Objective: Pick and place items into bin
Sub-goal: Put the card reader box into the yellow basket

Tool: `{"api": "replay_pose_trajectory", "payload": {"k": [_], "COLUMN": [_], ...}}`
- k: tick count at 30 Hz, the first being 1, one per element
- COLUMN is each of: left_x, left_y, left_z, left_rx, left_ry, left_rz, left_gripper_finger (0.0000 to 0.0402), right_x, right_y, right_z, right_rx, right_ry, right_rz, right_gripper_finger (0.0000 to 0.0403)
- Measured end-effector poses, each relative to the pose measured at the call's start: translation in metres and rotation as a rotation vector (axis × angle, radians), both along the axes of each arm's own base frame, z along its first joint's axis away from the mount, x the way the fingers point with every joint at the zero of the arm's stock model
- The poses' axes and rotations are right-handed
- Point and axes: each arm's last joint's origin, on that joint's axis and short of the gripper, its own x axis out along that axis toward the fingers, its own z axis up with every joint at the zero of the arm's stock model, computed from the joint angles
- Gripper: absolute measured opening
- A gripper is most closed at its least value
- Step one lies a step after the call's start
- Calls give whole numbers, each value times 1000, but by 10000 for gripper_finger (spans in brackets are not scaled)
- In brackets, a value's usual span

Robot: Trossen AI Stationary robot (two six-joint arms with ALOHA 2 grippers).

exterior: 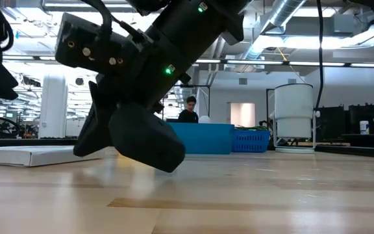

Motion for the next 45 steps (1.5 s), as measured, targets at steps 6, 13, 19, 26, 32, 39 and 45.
{"api": "replay_pose_trajectory", "payload": {"k": [6,13,19,26,32,39,45], "left_x": [1,5,6,6,6,6,6], "left_y": [8,12,12,12,12,12,12], "left_z": [-6,-6,-6,-6,-6,-6,-6], "left_rx": [23,39,54,56,56,56,57], "left_ry": [18,27,33,33,33,33,32], "left_rz": [26,46,43,42,43,43,43], "left_gripper_finger": [114,114,114,114,114,114,114], "right_x": [4,11,16,14,11,9,10], "right_y": [0,-12,-33,-41,-41,-40,-29], "right_z": [6,16,12,2,-3,-6,0], "right_rx": [-59,16,99,140,155,146,109], "right_ry": [-69,-106,-97,-73,-56,-45,-91], "right_rz": [-7,4,-26,-44,-59,-61,-29], "right_gripper_finger": [0,0,0,0,0,0,0]}}
